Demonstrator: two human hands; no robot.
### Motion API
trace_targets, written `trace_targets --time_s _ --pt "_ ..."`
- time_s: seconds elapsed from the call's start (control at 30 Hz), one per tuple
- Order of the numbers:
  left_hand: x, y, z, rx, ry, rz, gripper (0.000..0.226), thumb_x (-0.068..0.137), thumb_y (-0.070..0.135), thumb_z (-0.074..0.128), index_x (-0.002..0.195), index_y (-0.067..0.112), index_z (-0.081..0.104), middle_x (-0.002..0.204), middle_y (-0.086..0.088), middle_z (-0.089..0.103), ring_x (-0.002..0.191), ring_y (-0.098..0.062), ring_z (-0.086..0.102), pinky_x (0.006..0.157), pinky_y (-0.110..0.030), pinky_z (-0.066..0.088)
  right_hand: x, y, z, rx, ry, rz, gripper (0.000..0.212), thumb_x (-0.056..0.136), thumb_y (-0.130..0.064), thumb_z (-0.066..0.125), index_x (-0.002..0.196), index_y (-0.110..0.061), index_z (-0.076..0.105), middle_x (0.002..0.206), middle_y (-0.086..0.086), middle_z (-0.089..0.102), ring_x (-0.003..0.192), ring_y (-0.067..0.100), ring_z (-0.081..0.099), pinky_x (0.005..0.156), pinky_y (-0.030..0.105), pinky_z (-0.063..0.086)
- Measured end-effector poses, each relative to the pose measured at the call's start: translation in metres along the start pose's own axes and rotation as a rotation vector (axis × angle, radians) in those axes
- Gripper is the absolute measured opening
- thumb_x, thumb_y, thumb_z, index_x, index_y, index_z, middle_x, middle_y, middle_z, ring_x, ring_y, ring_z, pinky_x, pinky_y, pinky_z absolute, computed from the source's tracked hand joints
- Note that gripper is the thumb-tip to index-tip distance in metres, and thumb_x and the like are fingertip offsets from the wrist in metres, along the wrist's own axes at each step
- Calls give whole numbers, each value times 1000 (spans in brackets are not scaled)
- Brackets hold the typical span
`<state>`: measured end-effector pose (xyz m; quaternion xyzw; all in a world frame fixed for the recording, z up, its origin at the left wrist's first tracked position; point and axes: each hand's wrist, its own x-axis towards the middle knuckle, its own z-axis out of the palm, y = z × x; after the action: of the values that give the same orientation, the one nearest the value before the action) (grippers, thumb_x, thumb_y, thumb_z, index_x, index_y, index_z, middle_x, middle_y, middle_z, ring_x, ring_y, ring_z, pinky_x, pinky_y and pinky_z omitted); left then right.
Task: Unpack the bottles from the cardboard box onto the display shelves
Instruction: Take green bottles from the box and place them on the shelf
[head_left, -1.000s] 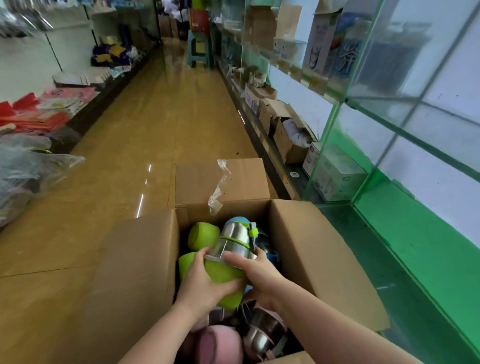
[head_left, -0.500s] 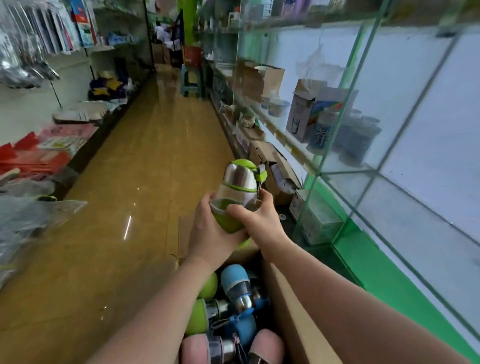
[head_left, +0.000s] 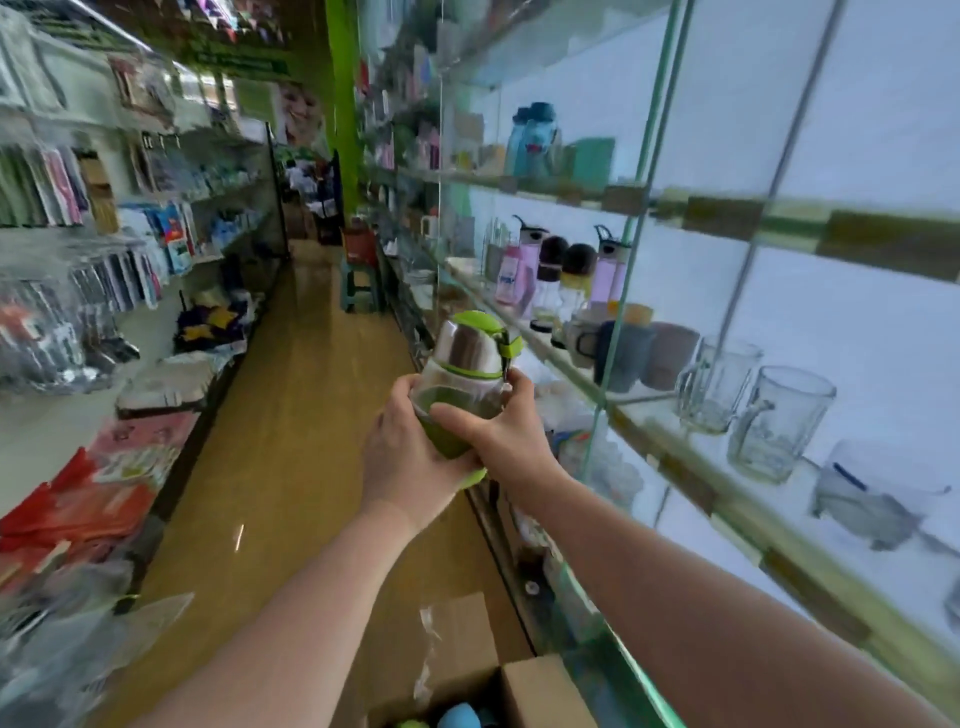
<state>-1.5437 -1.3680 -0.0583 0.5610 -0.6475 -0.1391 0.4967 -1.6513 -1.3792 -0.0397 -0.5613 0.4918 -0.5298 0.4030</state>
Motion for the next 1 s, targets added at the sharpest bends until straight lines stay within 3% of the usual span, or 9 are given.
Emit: trace_targets --time_s 0.23,0.4,0.6,0.73,0.83,1.0 --pt "72 123 -50 -60 -18 192 88 62 37 83 133 13 39 126 -3 52 117 -26 48 99 -40 39 21 -146 -37 -60 130 -132 91 57 -39 84 130 -19 35 114 1 59 106 19 60 96 42 50" --pt "100 184 -48 -150 -50 264 93 59 37 86 132 9 36 119 -7 57 111 -26 54 95 -44 47 20 -207 -82 -186 263 -172 82 69 -33 81 134 -17 32 116 -2 52 108 18 54 98 35 46" --pt "117 249 1 -279 -158 319 80 55 32 88 117 7 45 105 -6 62 97 -22 62 85 -38 53 25 -235 -151 -267 396 -152 88 66 -35 82 135 -18 30 128 7 55 112 23 56 99 40 47" --pt "131 288 46 -290 -227 344 89 42 54 79 112 8 50 100 -7 63 93 -23 63 79 -41 55 34 -244 -204 -301 472 -124 85 68 -33 81 134 -16 30 126 7 53 110 23 55 94 35 47" --pt "148 315 79 -220 -249 361 93 51 53 82 124 7 47 107 -11 60 102 -26 59 83 -39 53 52 -249 -241 -298 514 -100 81 69 -31 80 131 -15 31 113 5 54 97 21 56 82 32 48" --pt "180 336 127 15 -307 283 94 65 62 72 139 18 33 123 -14 52 118 -31 49 94 -39 46 94 -244 -280 -340 565 6 80 70 -32 79 130 -14 30 111 6 52 100 25 56 90 40 50"
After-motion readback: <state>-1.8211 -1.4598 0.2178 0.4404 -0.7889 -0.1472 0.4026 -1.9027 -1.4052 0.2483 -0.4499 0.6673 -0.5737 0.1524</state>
